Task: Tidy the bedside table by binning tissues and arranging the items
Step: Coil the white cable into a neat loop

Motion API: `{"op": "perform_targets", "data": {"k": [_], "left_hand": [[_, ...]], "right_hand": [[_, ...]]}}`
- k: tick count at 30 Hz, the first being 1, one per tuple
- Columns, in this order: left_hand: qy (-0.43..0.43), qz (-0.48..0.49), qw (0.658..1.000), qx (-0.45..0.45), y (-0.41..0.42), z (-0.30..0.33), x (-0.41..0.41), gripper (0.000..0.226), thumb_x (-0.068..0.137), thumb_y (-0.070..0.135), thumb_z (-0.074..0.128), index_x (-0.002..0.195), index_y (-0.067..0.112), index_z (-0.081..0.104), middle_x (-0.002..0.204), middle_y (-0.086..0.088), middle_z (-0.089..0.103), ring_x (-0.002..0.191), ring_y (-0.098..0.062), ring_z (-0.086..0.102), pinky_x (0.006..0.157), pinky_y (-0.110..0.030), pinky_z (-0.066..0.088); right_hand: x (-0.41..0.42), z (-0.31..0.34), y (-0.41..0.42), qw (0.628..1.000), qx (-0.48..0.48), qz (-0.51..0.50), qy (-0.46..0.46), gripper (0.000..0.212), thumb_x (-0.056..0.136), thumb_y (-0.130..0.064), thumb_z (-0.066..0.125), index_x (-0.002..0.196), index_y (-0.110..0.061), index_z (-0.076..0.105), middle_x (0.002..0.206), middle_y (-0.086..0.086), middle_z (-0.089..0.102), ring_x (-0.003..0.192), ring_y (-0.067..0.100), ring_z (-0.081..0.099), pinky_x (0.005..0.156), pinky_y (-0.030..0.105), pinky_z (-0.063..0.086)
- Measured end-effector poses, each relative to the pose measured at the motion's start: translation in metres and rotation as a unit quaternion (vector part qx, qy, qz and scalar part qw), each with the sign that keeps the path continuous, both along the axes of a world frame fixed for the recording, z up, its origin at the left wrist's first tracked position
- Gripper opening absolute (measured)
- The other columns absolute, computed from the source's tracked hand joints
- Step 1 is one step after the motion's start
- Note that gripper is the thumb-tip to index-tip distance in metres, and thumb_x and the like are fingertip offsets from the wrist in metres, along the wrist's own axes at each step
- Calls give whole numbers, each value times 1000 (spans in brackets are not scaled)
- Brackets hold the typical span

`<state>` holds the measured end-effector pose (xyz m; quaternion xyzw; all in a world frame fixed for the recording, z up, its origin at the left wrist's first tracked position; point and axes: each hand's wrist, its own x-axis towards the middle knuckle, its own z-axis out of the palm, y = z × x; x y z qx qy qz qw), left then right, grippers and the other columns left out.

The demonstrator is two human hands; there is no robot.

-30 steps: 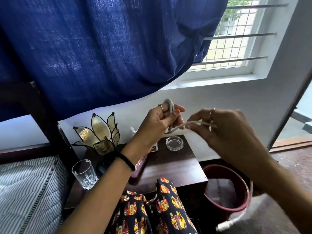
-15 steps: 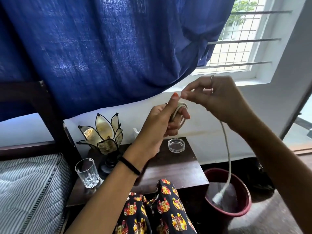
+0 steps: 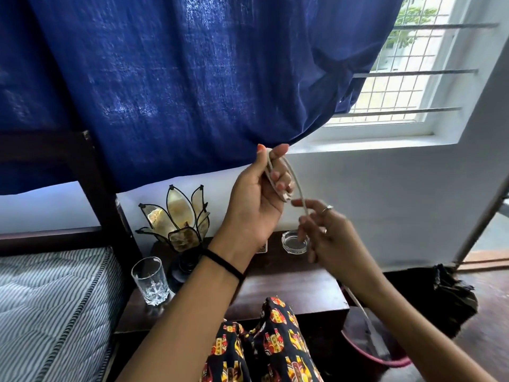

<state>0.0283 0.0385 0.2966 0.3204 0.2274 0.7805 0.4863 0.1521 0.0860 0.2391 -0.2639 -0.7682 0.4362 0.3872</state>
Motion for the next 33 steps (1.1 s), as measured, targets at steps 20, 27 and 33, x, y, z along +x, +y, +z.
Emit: {"op": "perform_targets", "data": {"k": [20,27,33], "left_hand": [[376,109,911,-130,-3,-18,-2,15,96,14,52,97,2,60,68,-1,64,64,-13,61,66,-27,44],[403,41,905,-131,-7,-18,1,24,100,15,43,83,11,60,54,2,55,47,-10,49,52,-21,38],[265,-23,957,-116,-5,-10,3,53,101,40,27,79,6,61,44,5,32,40,-6,25,39,-17,19]], "right_hand": [[26,75,-32,837,347,60,-418,16,91,-19,46,78,-27,41,67,-7,40,64,28,51,57,31,39],[23,115,6,865,408,82,-279,15,89,-20,58,93,-26,71,76,-18,59,65,-3,50,64,3,34],[17,121,29,895,395,67,-195,18,91,-18,59,100,-26,71,80,-16,48,73,-2,49,67,11,37]]}}
